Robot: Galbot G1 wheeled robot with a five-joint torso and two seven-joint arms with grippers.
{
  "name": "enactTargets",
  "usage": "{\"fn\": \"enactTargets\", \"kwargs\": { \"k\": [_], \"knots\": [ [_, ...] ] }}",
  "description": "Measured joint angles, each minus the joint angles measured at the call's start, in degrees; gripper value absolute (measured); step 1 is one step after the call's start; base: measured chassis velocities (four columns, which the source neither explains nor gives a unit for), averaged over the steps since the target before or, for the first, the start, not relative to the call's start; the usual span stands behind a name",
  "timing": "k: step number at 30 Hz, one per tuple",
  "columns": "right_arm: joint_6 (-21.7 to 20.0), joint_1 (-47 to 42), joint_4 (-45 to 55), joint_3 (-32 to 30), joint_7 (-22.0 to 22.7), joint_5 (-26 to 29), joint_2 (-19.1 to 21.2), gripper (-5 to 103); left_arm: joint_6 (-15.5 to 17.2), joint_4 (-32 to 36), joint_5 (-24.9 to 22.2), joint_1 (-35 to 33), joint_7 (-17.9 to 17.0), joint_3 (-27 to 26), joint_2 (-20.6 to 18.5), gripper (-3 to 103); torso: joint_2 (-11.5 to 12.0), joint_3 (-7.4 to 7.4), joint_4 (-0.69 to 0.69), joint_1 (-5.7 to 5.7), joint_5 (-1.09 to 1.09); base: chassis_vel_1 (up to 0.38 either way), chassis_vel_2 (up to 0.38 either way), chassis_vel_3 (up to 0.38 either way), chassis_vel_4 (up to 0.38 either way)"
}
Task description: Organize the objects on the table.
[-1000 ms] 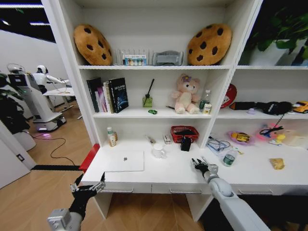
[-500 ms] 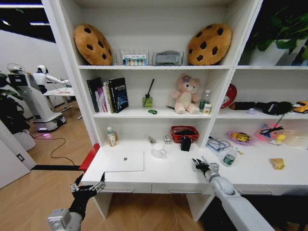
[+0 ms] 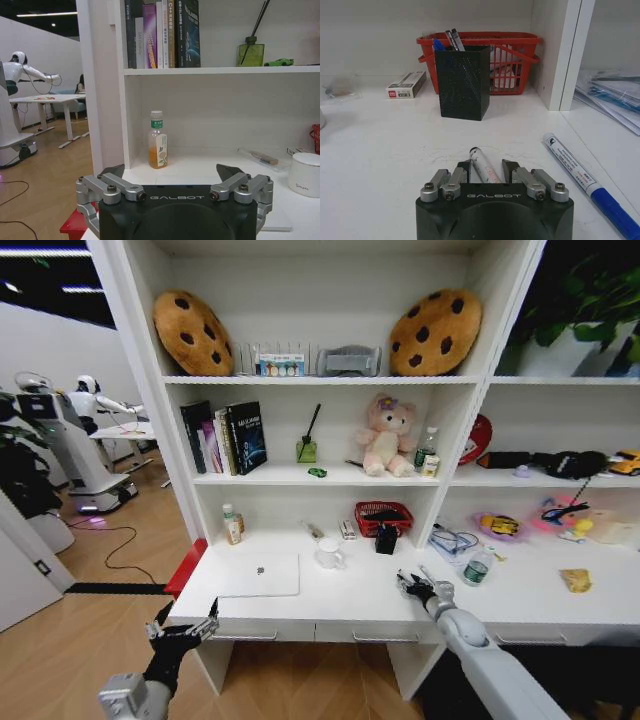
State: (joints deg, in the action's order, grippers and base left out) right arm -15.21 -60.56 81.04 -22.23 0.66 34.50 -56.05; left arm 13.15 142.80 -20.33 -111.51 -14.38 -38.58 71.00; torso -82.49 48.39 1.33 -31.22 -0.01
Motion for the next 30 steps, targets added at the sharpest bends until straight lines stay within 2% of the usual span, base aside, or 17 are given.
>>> {"fn": "enactTargets", "kwargs": {
  "k": [1, 2, 3, 5, 6, 13, 16, 19, 22, 23, 24, 25, 26, 28, 30],
  "knots": [
    [-0.1, 0.2, -0.1, 0.1, 0.0, 0.1, 0.0, 35, 0.0, 0.0, 0.0, 0.0, 0.0, 0.0, 0.0, 100, 0.0, 0.0, 0.0, 0.0, 0.0, 0.0, 0.0, 0.0, 0.0],
    [-0.1, 0.4, -0.2, 0.3, 0.0, 0.1, 0.0, 35, 0.0, 0.0, 0.0, 0.0, 0.0, 0.0, 0.0, 100, 0.0, 0.0, 0.0, 0.0, 0.0, 0.0, 0.0, 0.0, 0.0],
    [-0.1, 0.6, -0.3, 0.4, -0.1, 0.2, 0.0, 24, 0.0, 0.0, 0.0, 0.0, 0.0, 0.0, 0.0, 100, 0.0, 0.0, 0.0, 0.0, 0.01, 0.0, 0.0, 0.0, 0.0],
    [-0.2, 0.8, -0.4, 0.4, -0.1, 0.2, 0.0, 24, 0.0, 0.0, 0.0, 0.0, 0.0, 0.0, 0.0, 100, 0.0, 0.0, 0.0, 0.0, 0.01, 0.0, 0.0, 0.0, 0.0],
    [-0.2, 0.9, -0.5, 0.5, -0.1, 0.2, 0.0, 14, 0.0, 0.0, 0.0, 0.0, 0.0, 0.0, 0.0, 100, 0.0, 0.0, -0.01, 0.0, 0.01, 0.0, 0.0, 0.0, 0.0],
    [0.0, 1.0, -0.8, 0.3, -0.2, 0.6, 0.4, 12, 0.0, 0.0, 0.0, 0.0, 0.0, 0.0, 0.0, 100, 0.0, 0.0, 0.0, 0.0, 0.01, 0.0, 0.0, 0.0, 0.0],
    [1.9, 1.0, 0.2, 0.1, -0.7, 1.8, 0.6, 12, 0.0, 0.0, 0.0, 0.0, 0.0, 0.0, 0.0, 100, 0.0, 0.0, 0.01, -0.01, 0.02, 0.0, 0.0, 0.0, 0.0],
    [7.7, 2.7, 1.8, 0.4, -1.5, 0.4, 0.9, 12, 0.0, 0.0, 0.0, 0.0, 0.0, 0.0, 0.0, 100, 0.0, 0.0, 0.0, 0.0, 0.01, 0.0, 0.0, 0.0, 0.0],
    [9.6, 4.0, 1.9, 0.9, -1.5, -0.5, 0.9, 12, 0.0, 0.0, 0.0, 0.0, 0.0, 0.0, 0.0, 100, 0.0, 0.0, 0.0, 0.0, 0.0, 0.0, 0.0, 0.0, 0.0],
    [12.7, 5.9, 1.5, 1.5, -2.2, -2.1, 0.9, 12, 0.0, 0.0, 0.0, 0.0, 0.0, 0.0, 0.0, 100, 0.0, 0.0, -0.01, 0.0, 0.01, 0.0, 0.0, 0.0, 0.0],
    [13.6, 6.5, 1.1, 1.7, -2.5, -2.8, 0.9, 12, 0.0, 0.0, 0.0, 0.0, 0.0, 0.0, 0.0, 100, 0.0, 0.0, -0.01, 0.0, 0.01, 0.0, 0.0, 0.0, 0.0],
    [16.9, 8.9, -0.6, 2.0, -3.7, -5.4, 0.6, 12, 0.0, 0.0, 0.0, 0.0, 0.0, 0.0, 0.0, 100, 0.0, 0.0, -0.01, 0.0, 0.0, 0.0, 0.0, 0.0, 0.0],
    [16.9, 8.9, -0.6, 2.0, -3.7, -5.4, 0.6, 12, 0.0, 0.0, 0.0, 0.0, 0.0, 0.0, 0.0, 100, 0.0, 0.0, -0.01, 0.0, 0.0, 0.0, 0.0, 0.0, 0.0],
    [21.9, 13.9, -5.0, 4.5, -4.2, -7.6, -0.4, 12, 0.0, 0.0, 0.0, 0.0, 0.0, 0.0, 0.0, 100, 0.0, 0.01, 0.0, 0.0, 0.0, 0.0, 0.0, 0.0, 0.0],
    [23.5, 15.9, -6.8, 5.7, -3.9, -7.9, -1.0, 12, 0.0, 0.0, 0.0, 0.0, 0.0, 0.0, 0.0, 100, 0.0, 0.01, 0.0, -0.01, 0.01, 0.0, 0.0, 0.0, 0.0]
  ]
}}
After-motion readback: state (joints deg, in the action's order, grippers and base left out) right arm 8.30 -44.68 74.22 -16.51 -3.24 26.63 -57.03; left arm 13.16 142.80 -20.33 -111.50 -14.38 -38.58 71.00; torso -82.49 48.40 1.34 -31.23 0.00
